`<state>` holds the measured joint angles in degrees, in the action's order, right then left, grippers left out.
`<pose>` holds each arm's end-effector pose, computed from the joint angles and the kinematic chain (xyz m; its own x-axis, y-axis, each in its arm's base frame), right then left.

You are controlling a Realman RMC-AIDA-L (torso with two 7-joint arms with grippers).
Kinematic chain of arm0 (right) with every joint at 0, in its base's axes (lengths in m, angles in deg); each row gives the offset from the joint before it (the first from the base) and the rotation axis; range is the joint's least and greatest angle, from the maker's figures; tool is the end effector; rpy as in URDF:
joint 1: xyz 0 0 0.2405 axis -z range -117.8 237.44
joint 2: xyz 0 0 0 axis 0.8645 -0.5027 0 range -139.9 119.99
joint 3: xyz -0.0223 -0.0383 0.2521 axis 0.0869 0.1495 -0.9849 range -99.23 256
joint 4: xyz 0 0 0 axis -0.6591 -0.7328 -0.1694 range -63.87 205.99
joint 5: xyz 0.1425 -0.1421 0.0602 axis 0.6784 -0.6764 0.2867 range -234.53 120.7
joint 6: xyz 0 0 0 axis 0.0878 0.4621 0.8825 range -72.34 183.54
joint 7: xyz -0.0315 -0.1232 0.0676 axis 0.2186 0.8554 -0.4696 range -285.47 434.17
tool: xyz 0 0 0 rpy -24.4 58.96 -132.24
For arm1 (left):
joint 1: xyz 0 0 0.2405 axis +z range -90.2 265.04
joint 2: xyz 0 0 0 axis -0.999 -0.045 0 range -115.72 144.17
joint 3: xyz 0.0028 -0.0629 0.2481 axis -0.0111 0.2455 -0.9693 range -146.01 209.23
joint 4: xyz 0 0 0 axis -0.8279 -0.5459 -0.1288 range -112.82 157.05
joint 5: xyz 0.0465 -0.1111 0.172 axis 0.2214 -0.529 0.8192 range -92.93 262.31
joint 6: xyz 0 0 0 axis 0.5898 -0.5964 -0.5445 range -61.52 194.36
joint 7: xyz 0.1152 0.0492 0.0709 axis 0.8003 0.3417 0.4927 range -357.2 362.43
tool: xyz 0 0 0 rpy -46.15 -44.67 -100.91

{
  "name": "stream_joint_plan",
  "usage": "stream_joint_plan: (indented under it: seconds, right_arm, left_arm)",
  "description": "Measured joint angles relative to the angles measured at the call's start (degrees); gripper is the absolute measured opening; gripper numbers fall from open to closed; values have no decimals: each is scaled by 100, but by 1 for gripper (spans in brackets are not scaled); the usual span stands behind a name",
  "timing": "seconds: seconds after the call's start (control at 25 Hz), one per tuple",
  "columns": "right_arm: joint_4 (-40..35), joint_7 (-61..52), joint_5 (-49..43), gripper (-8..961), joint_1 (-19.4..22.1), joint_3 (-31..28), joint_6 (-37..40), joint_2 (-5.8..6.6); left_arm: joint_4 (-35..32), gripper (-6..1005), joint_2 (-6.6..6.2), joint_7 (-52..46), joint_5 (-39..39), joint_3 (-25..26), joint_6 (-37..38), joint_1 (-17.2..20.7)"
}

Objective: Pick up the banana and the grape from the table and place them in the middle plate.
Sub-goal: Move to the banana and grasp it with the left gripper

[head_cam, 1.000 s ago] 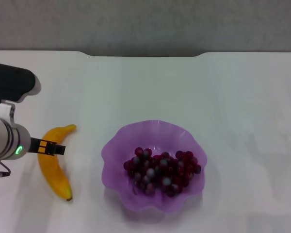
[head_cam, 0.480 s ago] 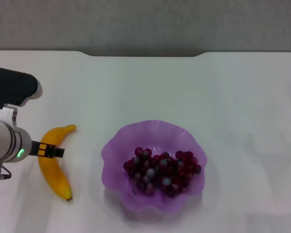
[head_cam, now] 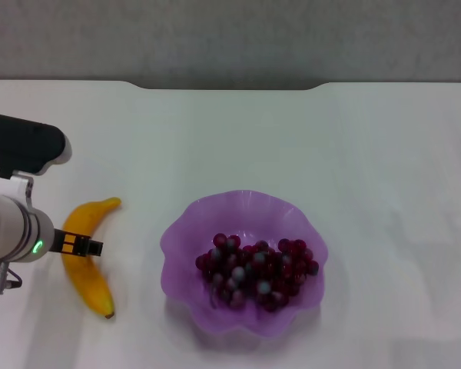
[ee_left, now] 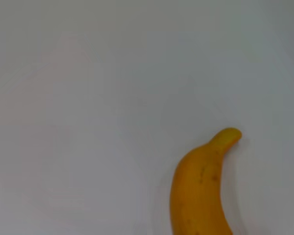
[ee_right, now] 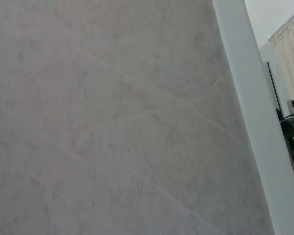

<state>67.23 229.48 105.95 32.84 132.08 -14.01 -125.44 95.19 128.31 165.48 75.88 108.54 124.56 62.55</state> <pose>0.3646 0.3442 0.0716 0.5782 0.1665 -0.7987 -0.8140 0.0516 -0.5785 -0.2541 0.3691 -0.0109 0.5139 0.8290 0.2206 0.5831 -0.1489 -0.7987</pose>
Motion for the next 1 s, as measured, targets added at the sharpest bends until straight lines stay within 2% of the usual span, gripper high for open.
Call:
stream_joint_plan:
  seconds: [0.4, 0.84, 1.0]
  right_arm:
    - [45, 0, 0, 879, -14, 0, 1, 0]
    - [56, -45, 0, 879, -17, 0, -33, 0]
    - [61, -56, 0, 878, -6, -5, -124, 0]
  left_arm:
    - [-413, 743, 70, 6, 9, -167, -146, -197]
    - [-511, 740, 65, 9, 68, -225, -285, -220]
    - [-543, 569, 51, 9, 59, -218, -321, -230]
